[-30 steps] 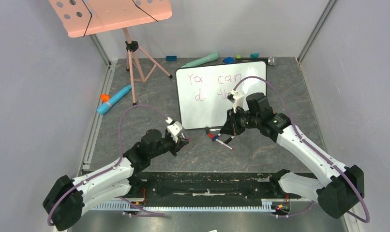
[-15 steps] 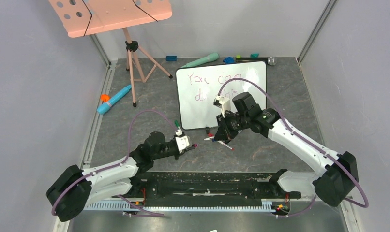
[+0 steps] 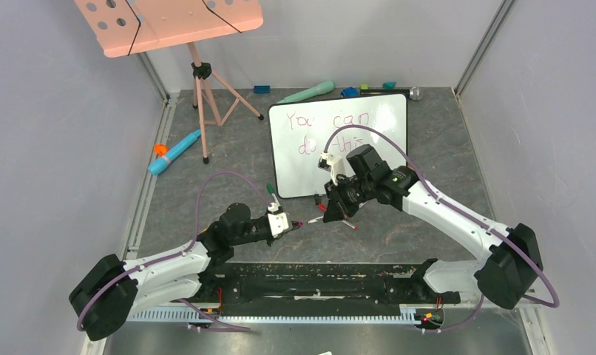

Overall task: Write a sentence on the whiteboard
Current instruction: Close the whiteboard marker at the center of the board.

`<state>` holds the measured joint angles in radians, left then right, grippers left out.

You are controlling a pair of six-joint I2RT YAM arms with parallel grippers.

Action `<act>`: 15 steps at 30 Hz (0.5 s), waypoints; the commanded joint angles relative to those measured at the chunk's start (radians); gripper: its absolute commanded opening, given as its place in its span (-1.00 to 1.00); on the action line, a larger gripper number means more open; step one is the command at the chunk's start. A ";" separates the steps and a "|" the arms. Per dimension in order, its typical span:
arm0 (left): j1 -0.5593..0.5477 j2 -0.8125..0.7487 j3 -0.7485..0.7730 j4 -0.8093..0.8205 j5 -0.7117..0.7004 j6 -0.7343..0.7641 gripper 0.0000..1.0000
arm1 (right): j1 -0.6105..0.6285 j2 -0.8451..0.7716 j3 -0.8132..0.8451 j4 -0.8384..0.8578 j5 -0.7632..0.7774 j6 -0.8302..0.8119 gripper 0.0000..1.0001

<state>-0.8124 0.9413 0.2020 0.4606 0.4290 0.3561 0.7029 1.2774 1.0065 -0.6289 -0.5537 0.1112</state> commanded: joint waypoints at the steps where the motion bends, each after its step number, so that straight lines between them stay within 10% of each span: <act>1: -0.008 -0.014 -0.009 0.047 0.027 0.056 -0.96 | 0.009 0.008 0.031 0.045 -0.023 0.003 -1.00; 15: -0.014 -0.010 -0.005 0.035 0.027 0.064 -0.96 | 0.017 0.038 0.039 0.080 -0.023 0.019 -1.00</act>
<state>-0.8207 0.9413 0.2016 0.4595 0.4366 0.3695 0.7116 1.3106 1.0080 -0.5869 -0.5541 0.1223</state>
